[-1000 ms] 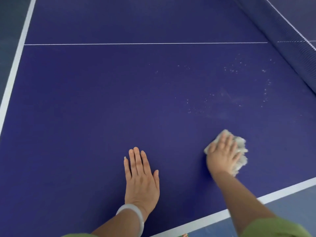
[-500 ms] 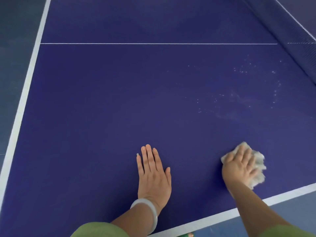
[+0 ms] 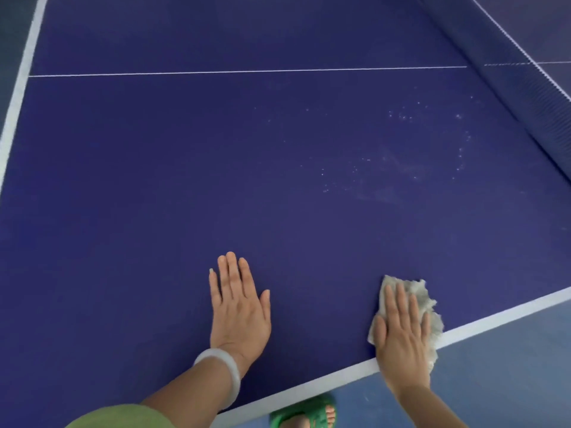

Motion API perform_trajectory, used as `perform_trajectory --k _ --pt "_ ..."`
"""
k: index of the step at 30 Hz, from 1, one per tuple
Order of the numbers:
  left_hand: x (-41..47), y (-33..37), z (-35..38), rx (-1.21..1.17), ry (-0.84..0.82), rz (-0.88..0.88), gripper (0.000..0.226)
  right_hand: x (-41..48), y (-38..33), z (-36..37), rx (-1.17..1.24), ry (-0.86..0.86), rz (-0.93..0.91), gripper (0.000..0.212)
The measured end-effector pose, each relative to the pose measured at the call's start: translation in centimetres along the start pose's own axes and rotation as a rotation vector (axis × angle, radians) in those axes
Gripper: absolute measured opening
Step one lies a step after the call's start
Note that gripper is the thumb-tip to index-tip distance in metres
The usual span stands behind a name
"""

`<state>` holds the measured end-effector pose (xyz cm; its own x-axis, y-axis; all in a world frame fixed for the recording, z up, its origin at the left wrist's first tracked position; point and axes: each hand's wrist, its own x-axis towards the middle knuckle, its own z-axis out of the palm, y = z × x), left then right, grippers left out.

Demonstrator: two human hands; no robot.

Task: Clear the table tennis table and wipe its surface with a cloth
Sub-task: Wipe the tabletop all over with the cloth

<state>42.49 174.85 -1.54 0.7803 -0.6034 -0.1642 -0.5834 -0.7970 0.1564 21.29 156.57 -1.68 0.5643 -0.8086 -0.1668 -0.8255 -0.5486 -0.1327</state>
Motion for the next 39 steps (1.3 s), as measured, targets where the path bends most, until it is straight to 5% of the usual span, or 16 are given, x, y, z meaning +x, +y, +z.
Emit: perform_trajectory --k 6,11,20,29,31,35,37,39 --pt "1.1 1.7 -1.2 -0.220 0.038 -0.122 0.055 0.6 0.8 0.2 0.029 0.044 0.108 0.061" --pt "1.6 10.6 -1.5 -0.340 0.041 0.160 0.048 0.7 1.1 0.4 0.057 0.034 0.082 0.061" --pt "2.3 20.5 2.1 -0.173 0.051 -0.063 0.065 1.3 9.5 -1.4 0.070 -0.023 -0.321 0.058" --pt "2.7 21.1 3.6 -0.059 0.088 -0.102 0.070 12.8 17.2 -4.8 0.155 -0.035 0.362 0.058" --pt "2.7 21.1 3.7 -0.055 0.106 -0.103 0.071 11.7 14.1 -4.2 0.037 0.017 0.196 0.058" --pt "2.6 21.2 3.7 -0.049 0.119 -0.112 0.071 6.5 10.0 -2.4 0.045 -0.008 -0.478 0.054" --pt "2.7 21.3 3.7 -0.036 0.123 -0.112 0.071 6.8 12.3 -2.7 0.006 -0.020 -0.562 0.055" --pt "2.7 21.5 3.6 -0.024 0.120 -0.116 0.071 8.7 16.4 -3.3 -0.065 0.040 -0.410 0.056"
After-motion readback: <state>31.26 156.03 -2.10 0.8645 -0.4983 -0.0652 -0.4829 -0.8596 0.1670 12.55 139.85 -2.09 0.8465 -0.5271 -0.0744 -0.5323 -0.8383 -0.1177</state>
